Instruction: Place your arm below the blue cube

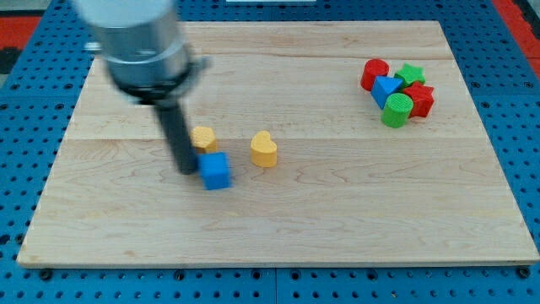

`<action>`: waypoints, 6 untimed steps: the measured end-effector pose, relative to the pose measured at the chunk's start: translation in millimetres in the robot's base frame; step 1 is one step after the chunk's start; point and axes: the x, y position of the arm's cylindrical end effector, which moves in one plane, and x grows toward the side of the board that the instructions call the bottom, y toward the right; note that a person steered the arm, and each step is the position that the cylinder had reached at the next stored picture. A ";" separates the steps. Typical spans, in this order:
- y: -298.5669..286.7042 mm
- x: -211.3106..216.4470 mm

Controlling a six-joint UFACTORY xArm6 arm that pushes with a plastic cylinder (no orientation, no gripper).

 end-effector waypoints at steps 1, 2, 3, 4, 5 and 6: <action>50.2 0.0; 22.3 24.7; 16.7 42.7; 5.4 49.4; -7.0 57.0; -10.3 61.0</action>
